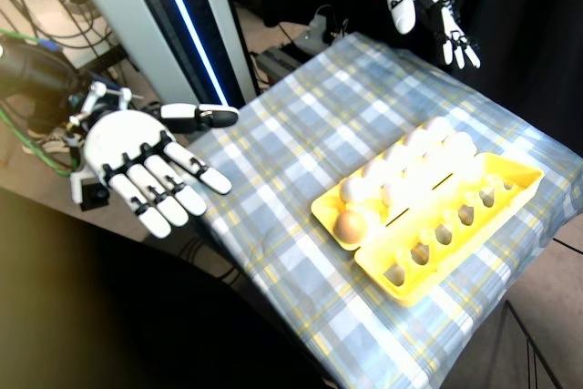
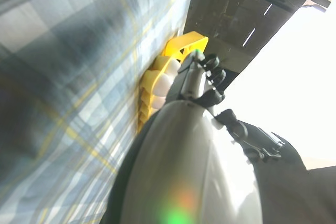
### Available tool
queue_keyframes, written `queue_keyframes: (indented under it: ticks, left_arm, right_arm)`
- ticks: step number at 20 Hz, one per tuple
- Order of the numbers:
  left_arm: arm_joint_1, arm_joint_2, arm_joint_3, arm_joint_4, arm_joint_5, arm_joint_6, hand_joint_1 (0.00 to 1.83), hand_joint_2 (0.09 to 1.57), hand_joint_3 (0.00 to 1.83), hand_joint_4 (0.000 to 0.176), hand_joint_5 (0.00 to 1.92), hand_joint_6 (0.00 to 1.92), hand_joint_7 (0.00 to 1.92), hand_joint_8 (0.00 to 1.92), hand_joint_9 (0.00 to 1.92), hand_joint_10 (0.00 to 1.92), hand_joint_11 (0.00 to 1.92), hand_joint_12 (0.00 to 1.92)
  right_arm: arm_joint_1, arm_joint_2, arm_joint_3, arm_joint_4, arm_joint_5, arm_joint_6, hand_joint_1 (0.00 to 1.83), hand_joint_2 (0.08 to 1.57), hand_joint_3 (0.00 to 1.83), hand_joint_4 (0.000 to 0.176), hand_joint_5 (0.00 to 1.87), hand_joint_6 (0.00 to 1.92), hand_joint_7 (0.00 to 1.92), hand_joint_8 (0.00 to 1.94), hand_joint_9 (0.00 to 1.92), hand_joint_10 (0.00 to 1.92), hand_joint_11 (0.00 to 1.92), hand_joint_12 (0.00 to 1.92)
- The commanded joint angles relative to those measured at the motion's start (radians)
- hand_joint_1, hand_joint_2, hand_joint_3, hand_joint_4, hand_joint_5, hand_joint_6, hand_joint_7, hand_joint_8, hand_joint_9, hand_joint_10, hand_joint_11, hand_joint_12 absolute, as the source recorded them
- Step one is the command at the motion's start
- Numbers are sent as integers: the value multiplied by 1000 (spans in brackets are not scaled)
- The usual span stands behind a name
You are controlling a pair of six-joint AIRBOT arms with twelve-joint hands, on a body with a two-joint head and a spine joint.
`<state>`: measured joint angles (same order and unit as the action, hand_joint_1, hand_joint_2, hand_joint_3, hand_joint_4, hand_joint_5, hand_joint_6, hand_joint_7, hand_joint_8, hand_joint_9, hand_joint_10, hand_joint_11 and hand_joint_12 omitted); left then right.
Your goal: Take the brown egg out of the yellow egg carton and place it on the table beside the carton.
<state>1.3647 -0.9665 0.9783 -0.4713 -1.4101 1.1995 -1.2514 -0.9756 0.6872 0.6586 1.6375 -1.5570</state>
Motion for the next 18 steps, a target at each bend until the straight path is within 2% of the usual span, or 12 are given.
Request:
queue_keyframes:
  ticks: [1, 2, 5, 6, 7, 8, 10, 12, 14, 15, 16, 18]
  left_arm:
    - [-8, -3, 8, 8, -126, -7, 0, 989, 44, 0, 259, 0, 27, 6, 0, 0, 0, 0]
    - [-8, -3, 8, 8, -125, -7, 0, 989, 39, 0, 250, 0, 29, 6, 0, 0, 0, 0]
    - [-8, -5, 7, 11, -126, -7, 0, 995, 36, 0, 261, 5, 34, 7, 0, 0, 0, 0]
    - [-8, -5, 7, 11, -126, -7, 0, 993, 34, 0, 254, 2, 40, 8, 0, 0, 0, 0]
    - [-8, -5, 7, 12, -125, -7, 0, 995, 33, 0, 258, 3, 45, 10, 0, 0, 0, 0]
    - [-8, -5, 8, 12, -125, -7, 0, 1000, 34, 0, 259, 3, 46, 9, 0, 0, 0, 0]
    - [-8, -5, 8, 13, -124, -7, 0, 999, 30, 0, 257, 2, 33, 2, 0, 0, 0, 0]
    - [-8, -6, 9, 14, -120, -7, 0, 998, 26, 0, 255, 0, 47, 7, 0, 0, 0, 0]
    - [-8, -5, 10, 16, -118, -7, 0, 1003, 25, 15, 226, 0, 55, 8, 0, 0, 0, 0]
    - [-8, -5, 10, 16, -118, -7, 0, 1005, 24, 12, 230, 3, 50, 5, 0, 0, 0, 0]
    - [-8, -5, 10, 16, -118, -7, 0, 1008, 25, 7, 237, 5, 42, 1, 0, 0, 0, 0]
    - [-8, -5, 11, 16, -119, -7, 0, 1013, 24, 0, 255, 11, 43, 2, 0, 0, 0, 0]
  right_arm:
    - [7, 1, 2, -51, 113, 3, 0, 783, 20, 74, 25, 4, 86, 4, 0, 0, 0, 0]
    - [7, 1, 2, -51, 113, 3, 0, 779, 16, 81, 24, 3, 82, 2, 0, 0, 0, 0]
    - [7, 3, 6, -51, 108, 3, 0, 785, 13, 70, 28, 4, 71, 0, 0, 0, 0, 0]
    - [11, 6, 13, -52, 101, 3, 0, 791, 14, 73, 26, 2, 73, 1, 0, 0, 0, 0]
    - [26, 6, 27, -57, 84, 4, 0, 795, 14, 86, 20, 0, 71, 0, 0, 0, 0, 0]
    - [42, 6, 42, -58, 61, 9, 0, 796, 13, 91, 17, 0, 66, 0, 0, 0, 0, 0]
    - [82, 3, 91, -66, -3, 48, 0, 784, 5, 91, 41, 9, 97, 12, 0, 0, 0, 0]
    - [124, -15, 164, -88, -81, 126, 0, 866, 18, 83, 65, 6, 137, 9, 11, 4, 13, 6]
    - [187, -36, 230, -118, -180, 150, 102, 999, 8, 57, 119, 5, 231, 7, 87, 8, 44, 22]
    - [208, -45, 253, -126, -211, 150, 123, 1016, 8, 45, 146, 11, 269, 15, 121, 16, 53, 27]
    - [258, -69, 303, -144, -289, 150, 100, 1021, 3, 63, 178, 7, 304, 8, 160, 11, 47, 24]
    - [335, -120, 394, -163, -420, 150, 41, 1046, 8, 50, 203, 9, 327, 9, 213, 21, 50, 25]
